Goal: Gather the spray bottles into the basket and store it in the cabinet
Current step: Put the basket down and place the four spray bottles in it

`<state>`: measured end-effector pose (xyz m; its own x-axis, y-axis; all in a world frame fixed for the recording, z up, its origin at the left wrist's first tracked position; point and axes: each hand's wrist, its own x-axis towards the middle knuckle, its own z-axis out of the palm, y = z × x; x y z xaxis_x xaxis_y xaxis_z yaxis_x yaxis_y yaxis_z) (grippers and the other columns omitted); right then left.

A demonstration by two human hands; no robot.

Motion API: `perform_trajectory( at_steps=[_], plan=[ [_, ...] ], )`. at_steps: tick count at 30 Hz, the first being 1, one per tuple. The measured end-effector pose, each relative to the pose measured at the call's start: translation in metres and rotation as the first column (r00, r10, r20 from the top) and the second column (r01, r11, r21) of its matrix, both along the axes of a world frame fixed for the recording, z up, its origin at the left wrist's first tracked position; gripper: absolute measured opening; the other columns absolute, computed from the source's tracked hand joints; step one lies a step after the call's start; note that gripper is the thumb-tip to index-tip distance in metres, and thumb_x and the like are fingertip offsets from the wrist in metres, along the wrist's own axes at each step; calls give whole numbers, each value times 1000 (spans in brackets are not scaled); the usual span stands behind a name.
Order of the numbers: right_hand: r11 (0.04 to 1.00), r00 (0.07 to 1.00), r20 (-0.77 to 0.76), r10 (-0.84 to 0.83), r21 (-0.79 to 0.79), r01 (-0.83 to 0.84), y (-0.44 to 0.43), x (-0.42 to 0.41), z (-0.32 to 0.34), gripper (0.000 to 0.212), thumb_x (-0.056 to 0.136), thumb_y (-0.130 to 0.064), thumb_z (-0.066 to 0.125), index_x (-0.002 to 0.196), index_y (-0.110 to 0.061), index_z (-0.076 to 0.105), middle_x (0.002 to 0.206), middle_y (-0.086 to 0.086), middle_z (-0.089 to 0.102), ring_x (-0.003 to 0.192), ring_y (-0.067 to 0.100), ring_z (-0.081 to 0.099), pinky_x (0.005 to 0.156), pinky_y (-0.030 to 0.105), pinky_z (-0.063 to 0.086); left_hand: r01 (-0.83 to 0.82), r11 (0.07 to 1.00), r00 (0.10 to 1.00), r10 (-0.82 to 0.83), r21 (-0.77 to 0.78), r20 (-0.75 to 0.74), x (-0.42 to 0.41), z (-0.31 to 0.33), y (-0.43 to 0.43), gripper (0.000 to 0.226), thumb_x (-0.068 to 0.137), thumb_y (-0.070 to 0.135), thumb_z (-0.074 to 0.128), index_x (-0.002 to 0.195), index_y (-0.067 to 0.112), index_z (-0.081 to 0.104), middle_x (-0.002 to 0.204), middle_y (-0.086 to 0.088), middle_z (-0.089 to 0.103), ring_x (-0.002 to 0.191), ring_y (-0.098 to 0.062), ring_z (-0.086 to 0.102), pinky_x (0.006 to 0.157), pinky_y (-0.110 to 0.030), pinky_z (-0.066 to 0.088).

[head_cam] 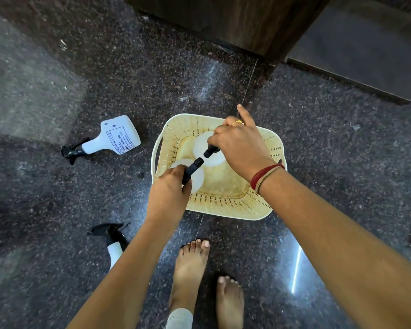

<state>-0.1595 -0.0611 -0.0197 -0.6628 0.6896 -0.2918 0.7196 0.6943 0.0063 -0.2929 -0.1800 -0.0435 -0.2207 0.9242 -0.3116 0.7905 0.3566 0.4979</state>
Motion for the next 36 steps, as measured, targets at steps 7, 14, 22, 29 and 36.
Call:
perform_trajectory(
  at_steps=[7, 14, 22, 29, 36],
  plan=[
    [1000, 998, -52, -28, 9, 28, -2, -2, 3, 45, 85, 5, 48, 123, -19, 55, 125, 5, 55, 128, 27, 41, 115, 51, -6, -68, 995, 997, 66, -73, -31, -3, 4, -6, 44, 81, 28, 68, 118, 10, 54, 107, -12, 63, 86, -33, 62, 67, -34, 46],
    [917, 841, -414, -349, 36, 398, -52, -1, 44, 48, 82, -6, 59, 127, -20, 50, 140, 10, 44, 133, 26, 39, 115, 49, 6, -237, 972, 971, 237, -2, -29, -24, 23, -84, 62, 81, 35, 67, 133, 13, 42, 131, -10, 51, 119, -31, 47, 88, -43, 47],
    [954, 831, -470, -297, -174, 242, -166, -21, 2, 47, 83, -19, 58, 129, -23, 48, 140, 9, 44, 133, 25, 41, 114, 52, 13, -585, 800, 801, 543, -134, -253, -58, -39, -178, 72, 76, 26, 73, 134, 5, 35, 137, -24, 38, 132, -44, 28, 105, -62, 27],
    [966, 904, -389, -175, -246, 81, -226, -44, -56, 67, 84, -22, 60, 144, -24, 32, 152, 11, 32, 140, 30, 32, 111, 54, 28, -577, 736, 810, 459, -355, -364, -89, -92, -211, 92, 78, 61, 55, 143, 7, 18, 149, -21, 26, 140, -37, 15, 111, -60, 14],
    [972, 946, -322, 33, -211, -106, -233, -88, -88, 80, 83, -19, 58, 150, -21, 15, 157, 15, 19, 143, 33, 23, 114, 51, 17, -627, 675, 778, 529, -389, -339, -81, -97, -178, 105, 77, 56, 61, 146, 11, -3, 153, -16, 20, 142, -35, 14, 111, -59, 7]
  ],
)
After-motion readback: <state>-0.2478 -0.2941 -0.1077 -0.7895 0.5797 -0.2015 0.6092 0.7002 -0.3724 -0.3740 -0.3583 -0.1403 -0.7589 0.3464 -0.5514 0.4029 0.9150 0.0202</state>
